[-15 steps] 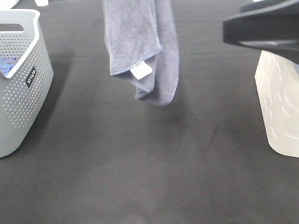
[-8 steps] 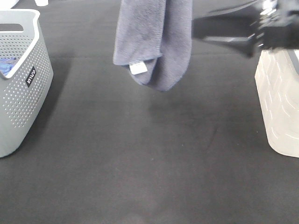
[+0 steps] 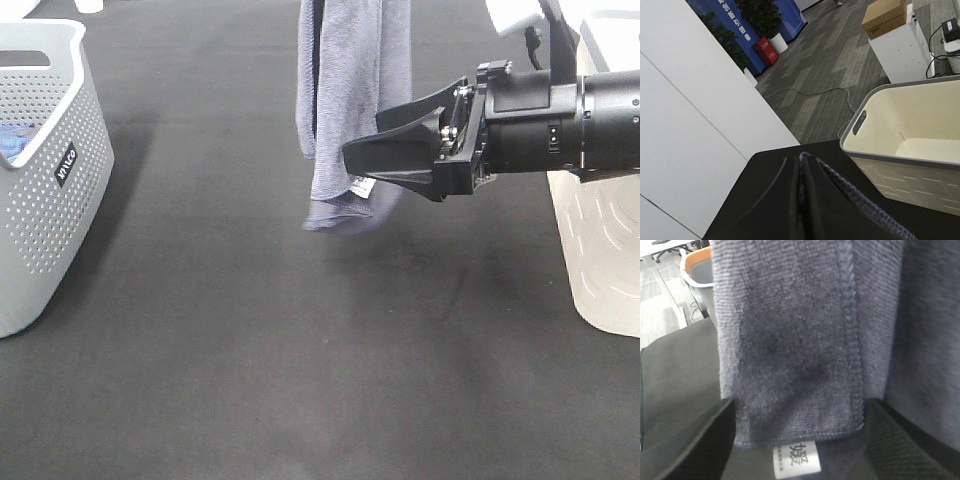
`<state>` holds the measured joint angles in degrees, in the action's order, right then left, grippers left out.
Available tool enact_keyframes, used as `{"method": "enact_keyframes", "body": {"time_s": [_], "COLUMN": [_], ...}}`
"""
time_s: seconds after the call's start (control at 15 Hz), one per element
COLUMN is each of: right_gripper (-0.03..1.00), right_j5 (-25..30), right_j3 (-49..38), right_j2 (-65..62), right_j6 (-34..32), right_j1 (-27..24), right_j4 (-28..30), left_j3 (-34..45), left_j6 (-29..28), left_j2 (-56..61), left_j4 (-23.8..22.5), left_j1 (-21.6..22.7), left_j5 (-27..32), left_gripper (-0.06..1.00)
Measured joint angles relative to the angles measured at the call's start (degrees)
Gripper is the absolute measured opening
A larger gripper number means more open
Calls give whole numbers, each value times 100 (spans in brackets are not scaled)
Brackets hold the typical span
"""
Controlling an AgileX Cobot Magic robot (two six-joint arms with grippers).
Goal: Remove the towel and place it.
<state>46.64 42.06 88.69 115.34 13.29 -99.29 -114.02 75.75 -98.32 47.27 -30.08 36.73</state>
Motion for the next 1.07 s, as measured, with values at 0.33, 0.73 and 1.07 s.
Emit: {"method": "enact_keyframes", "body": {"time_s": [0.33,0.73,1.07], "right_gripper": [66,66,61], "right_j5": [-315,-413,-155], "right_j3": [149,321,321], "right_j2": [0,132,275], "right_j6": [160,327,80], "right_j1": [0,0,0], "right_j4": [-6,-6,-6], "left_j3": [0,0,0], "left_j6": [0,716,785], "left_j2": [0,0,0], "left_j4": [0,212,298], "left_j1": [0,-23,-40], "left_j5": [6,395,367], "left_gripper": [0,0,0]}}
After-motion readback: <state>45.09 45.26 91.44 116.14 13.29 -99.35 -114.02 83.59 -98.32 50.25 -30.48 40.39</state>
